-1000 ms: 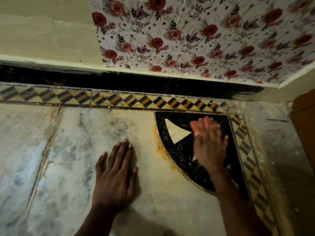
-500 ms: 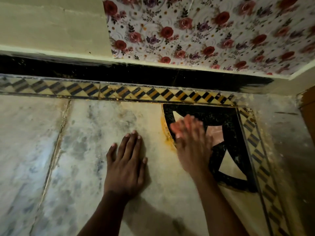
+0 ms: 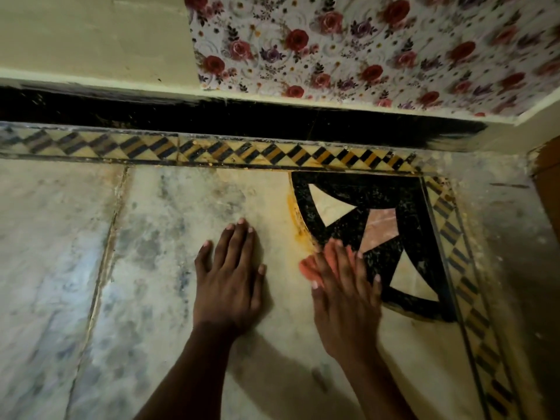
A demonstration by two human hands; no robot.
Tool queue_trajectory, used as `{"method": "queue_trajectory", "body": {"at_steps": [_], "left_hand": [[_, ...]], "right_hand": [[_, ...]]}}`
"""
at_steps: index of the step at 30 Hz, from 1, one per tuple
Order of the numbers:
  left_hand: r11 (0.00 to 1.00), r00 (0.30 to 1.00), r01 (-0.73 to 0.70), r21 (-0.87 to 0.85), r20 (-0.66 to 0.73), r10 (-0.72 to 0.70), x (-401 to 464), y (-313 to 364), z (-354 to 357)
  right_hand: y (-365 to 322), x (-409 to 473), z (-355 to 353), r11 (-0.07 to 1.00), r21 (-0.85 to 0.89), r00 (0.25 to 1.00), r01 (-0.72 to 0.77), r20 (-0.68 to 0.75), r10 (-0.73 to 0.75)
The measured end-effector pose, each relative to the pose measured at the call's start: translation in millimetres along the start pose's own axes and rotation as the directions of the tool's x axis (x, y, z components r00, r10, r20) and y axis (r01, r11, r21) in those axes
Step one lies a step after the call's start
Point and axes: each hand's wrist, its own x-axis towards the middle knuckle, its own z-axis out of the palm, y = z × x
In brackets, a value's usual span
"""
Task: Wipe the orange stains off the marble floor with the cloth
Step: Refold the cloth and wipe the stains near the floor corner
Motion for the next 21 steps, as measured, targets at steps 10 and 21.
{"method": "queue_trajectory", "body": {"at_steps": [10,21], "left_hand": [[1.000,1.000,-0.006,0.012,0.000,0.006,0,1,0],[1.000,1.000,-0.001,0.005,0.009,0.001,0,0,2]], "right_hand": [[-81,125,0,0.980,0.010,0.967,0.199,0.158,-0.198],[-13,173,-11,0.942,0.114,0.949,-0.316,0.037,0.313]]}}
